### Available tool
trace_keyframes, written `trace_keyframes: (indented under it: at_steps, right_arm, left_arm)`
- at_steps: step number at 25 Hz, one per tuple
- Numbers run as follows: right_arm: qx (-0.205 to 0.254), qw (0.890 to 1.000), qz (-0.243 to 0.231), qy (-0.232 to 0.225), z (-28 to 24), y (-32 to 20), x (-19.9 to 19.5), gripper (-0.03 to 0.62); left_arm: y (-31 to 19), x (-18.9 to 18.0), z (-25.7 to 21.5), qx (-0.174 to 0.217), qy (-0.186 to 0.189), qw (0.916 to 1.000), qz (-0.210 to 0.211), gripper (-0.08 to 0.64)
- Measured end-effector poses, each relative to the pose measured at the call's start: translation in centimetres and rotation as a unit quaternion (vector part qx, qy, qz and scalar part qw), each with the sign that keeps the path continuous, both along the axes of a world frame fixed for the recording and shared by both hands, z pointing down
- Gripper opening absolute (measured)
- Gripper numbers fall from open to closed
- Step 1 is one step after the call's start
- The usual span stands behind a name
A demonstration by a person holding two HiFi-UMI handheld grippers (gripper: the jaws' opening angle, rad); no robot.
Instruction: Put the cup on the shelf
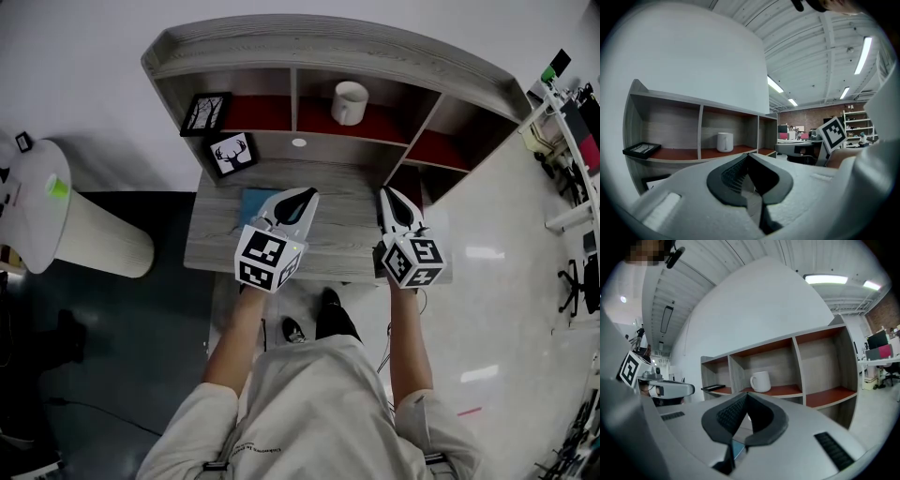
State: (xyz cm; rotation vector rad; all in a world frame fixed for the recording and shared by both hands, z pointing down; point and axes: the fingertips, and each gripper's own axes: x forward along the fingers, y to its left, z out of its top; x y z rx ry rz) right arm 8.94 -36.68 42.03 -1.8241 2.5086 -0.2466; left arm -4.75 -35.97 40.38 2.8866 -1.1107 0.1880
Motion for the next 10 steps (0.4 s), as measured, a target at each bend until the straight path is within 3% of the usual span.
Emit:
trace_keyframes:
  at_steps: [6,10]
  right_arm:
    - [0.001,1.000,0.005,-0.001,0.1,0.9,0.4,0.015]
    - [0.002,0.998,0.020,0.052,0.4,1.5,0.8,0.015]
  left_arm:
    - [1.0,0.0,0.1,-0.002,0.006,1.0000,-0.002,0.009]
    - [1.6,-0.5,0.3,-0.009,0.013,0.9999,-0.007,0.009]
